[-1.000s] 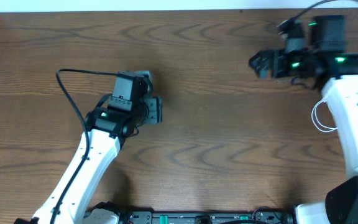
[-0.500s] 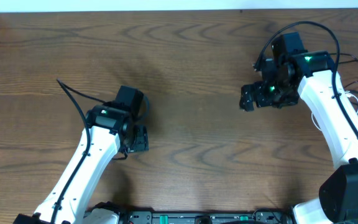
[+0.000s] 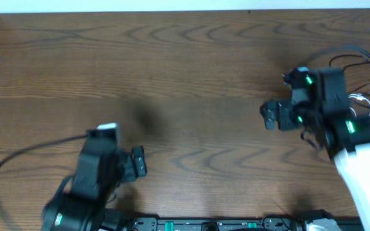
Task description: Untangle cables
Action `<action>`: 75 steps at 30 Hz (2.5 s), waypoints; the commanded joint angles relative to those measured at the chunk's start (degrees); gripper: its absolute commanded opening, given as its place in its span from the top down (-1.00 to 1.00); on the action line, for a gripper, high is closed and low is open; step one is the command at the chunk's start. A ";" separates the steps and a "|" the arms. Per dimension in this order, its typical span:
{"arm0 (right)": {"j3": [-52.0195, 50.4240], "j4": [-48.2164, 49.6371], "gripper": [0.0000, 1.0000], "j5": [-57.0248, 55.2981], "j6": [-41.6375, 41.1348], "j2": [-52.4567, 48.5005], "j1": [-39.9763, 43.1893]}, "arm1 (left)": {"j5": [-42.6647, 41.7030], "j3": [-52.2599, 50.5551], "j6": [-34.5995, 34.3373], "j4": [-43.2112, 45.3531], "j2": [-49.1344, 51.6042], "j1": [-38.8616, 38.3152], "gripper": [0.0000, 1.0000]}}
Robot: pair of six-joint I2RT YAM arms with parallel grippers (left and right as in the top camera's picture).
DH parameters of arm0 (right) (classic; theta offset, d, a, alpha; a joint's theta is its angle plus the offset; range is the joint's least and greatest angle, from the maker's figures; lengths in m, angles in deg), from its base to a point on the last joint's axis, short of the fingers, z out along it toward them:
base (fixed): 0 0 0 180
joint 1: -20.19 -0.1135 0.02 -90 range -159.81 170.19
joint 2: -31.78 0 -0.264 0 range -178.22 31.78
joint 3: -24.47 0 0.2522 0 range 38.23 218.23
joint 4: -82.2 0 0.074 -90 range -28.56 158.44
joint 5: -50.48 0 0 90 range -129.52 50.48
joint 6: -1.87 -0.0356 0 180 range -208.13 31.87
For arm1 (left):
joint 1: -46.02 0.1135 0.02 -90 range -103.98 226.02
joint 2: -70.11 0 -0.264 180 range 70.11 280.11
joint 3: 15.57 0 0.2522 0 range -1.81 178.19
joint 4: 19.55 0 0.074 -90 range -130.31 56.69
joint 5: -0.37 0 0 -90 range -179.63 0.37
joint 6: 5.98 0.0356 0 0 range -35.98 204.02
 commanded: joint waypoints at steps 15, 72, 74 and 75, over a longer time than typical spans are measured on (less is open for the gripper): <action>-16.72 -8.50 -0.99 -6.84 -0.52 34.07 -0.17 | 0.33 -1.20 0.83 -1.22 -19.93 -0.17 -0.96; -61.79 64.94 -0.98 -11.74 8.31 65.26 4.50 | 0.33 -1.20 0.83 -1.22 -19.93 -0.20 -0.96; -62.12 64.57 -0.99 -11.76 8.39 66.05 4.92 | 0.33 -1.20 0.83 -1.22 -19.93 -0.17 -0.96; -62.14 64.61 -0.98 -11.78 8.92 66.20 4.96 | 0.33 -1.20 0.83 -1.22 -19.93 -0.17 -0.96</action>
